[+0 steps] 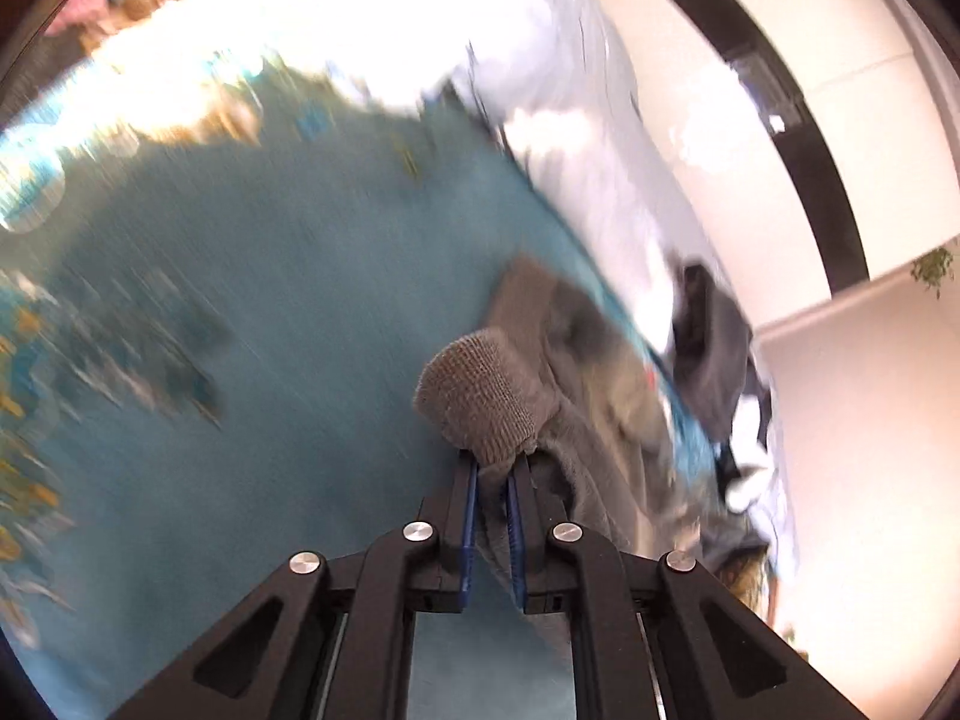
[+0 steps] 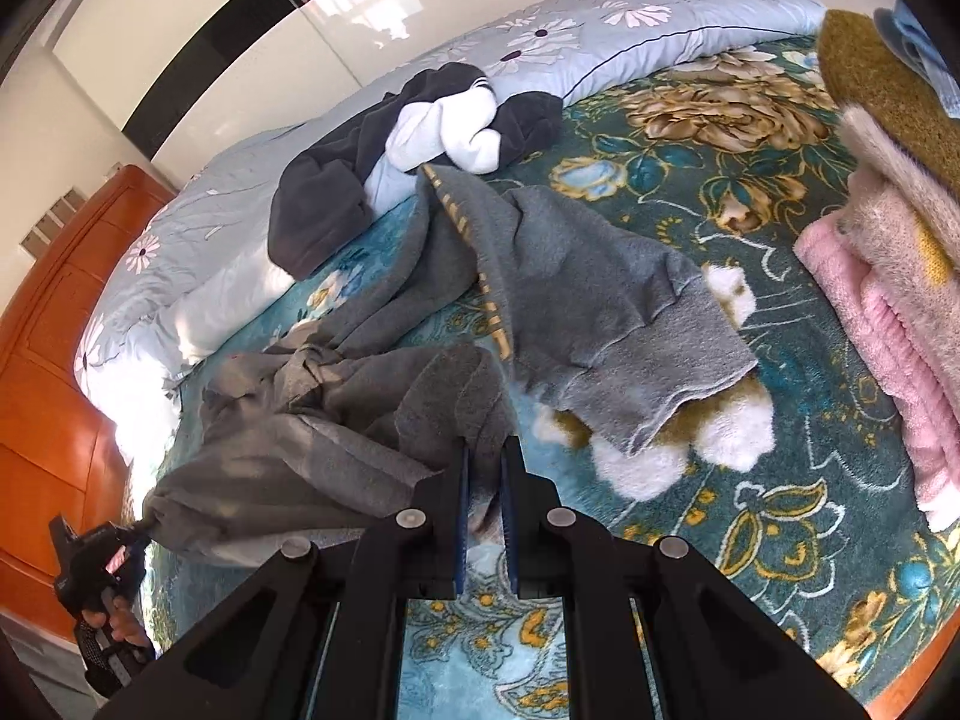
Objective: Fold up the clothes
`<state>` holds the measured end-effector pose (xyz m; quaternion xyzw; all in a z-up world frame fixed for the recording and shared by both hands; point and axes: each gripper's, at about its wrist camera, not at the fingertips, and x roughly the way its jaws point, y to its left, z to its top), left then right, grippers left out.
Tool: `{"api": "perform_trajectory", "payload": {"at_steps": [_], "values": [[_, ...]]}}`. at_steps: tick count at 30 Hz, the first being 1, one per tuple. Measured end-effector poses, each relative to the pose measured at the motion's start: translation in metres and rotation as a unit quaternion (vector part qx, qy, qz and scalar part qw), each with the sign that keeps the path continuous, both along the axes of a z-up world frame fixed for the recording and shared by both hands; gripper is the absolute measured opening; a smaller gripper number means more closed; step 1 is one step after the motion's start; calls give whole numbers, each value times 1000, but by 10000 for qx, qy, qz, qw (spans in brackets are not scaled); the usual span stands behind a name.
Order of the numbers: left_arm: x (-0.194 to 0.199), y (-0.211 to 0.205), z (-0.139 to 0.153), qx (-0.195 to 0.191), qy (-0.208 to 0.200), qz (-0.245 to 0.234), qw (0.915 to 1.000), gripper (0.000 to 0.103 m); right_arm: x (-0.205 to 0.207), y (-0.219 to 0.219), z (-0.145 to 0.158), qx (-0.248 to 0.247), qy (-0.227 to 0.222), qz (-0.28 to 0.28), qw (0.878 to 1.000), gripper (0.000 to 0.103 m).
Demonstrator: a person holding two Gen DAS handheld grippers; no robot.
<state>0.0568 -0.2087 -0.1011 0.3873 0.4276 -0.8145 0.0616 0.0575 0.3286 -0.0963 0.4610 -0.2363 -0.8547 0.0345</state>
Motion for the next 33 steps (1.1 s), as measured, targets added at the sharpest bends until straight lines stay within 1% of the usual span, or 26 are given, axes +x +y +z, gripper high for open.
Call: {"api": "perform_trajectory", "payload": {"at_steps": [2,5,8,9,10,12,13,14,16,18,21,26,33], "values": [[18,-27,20,-235,154,316,9991,9,3,-18,-1,-82,-21,293,9995,10],[53,-65,40,-691,163,740,9947,9,9,-55,-9,-251,-95,833,9962,10],[88,-100,48,-1151,-9,1108,9872,9,16,-96,-21,-456,-204,1374,9893,10],[97,-110,45,-1233,-115,1248,9844,9,18,-110,-25,-520,-246,1563,9860,10],[101,-121,40,-1211,-235,1378,9827,9,19,-122,-30,-516,-298,1735,9830,10],[109,-141,23,-927,-439,1546,9826,9,21,-141,-38,-468,-405,2007,9777,10],[111,-145,15,-769,-510,1567,9833,9,22,-141,-39,-444,-423,2006,9778,10],[111,-144,10,-766,-568,1555,9832,9,23,-142,-40,-422,-439,2000,9779,10],[110,-142,0,-760,-684,1530,9829,9,27,-132,-37,-594,-369,1893,9794,11],[110,-140,-6,-712,-728,1510,9833,9,31,-119,-30,-568,-253,1732,9829,15],[106,-139,-4,-591,-686,1507,9844,9,31,-92,-22,-532,-156,1343,9894,22],[95,-135,3,-630,-667,1405,9858,9,9,-92,-29,-485,-263,1258,9905,22],[92,-133,7,-575,-652,1339,9872,9,-23,-92,-38,-419,-417,1146,9916,22]]}}
